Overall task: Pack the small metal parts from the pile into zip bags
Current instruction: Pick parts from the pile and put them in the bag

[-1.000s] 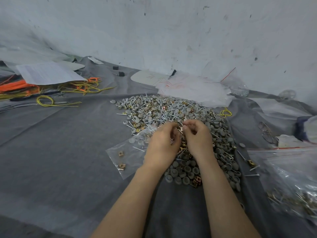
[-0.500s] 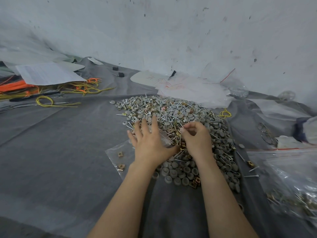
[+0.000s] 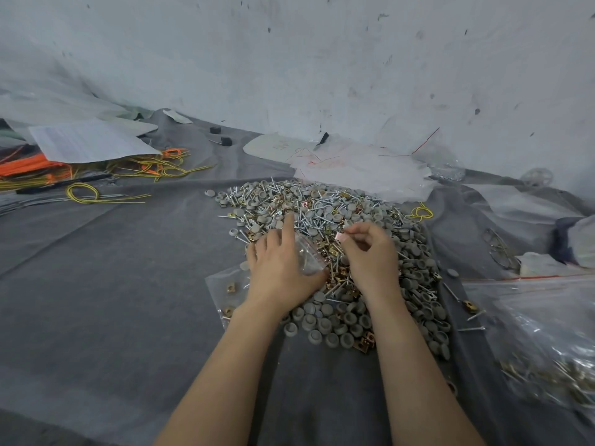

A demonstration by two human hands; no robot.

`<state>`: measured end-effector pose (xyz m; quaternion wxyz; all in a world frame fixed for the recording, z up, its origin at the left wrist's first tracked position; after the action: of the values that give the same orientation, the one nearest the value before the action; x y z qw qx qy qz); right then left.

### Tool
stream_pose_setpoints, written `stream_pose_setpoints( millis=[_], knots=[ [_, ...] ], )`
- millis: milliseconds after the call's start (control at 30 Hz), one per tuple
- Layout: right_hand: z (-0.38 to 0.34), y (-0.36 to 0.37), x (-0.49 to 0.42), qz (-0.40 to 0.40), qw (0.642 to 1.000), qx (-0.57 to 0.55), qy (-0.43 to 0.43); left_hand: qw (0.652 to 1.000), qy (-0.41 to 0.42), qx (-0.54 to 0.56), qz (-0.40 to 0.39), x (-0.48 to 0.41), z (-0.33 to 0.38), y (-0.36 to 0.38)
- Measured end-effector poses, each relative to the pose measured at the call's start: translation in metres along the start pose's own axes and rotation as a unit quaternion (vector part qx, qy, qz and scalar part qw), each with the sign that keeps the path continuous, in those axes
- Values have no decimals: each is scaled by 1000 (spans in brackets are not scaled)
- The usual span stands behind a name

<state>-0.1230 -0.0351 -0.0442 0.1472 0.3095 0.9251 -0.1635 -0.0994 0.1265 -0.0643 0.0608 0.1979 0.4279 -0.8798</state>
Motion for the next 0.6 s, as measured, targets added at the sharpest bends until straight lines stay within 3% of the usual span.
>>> stream_pose_setpoints(
  millis=[200,267,367,500,600],
  knots=[
    [-10,26,12,-135,991,10,-14,998,26,50,4,7,9,3],
    [-9,22,10,-106,994,31,-25,998,18,61,6,7,7,2],
    [-8,8,6,-20,978,188,-86,998,15,57,14,7,6,3],
    [13,30,10,-113,898,414,-97,998,10,64,27,7,5,2],
    [15,32,9,-103,896,423,-87,998,6,59,32,7,3,1]
  ],
)
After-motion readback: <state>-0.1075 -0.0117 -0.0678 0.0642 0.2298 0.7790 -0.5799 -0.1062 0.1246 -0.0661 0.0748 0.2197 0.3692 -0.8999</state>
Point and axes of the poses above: each hand's wrist, its own x-axis away from the middle knuckle, its own y-axis out of the palm, z = x × y, the point moved 9 cm from there along -x, towards the middle knuckle, and after that the axes turned 7 degrees about z, right-handed, at the moved point
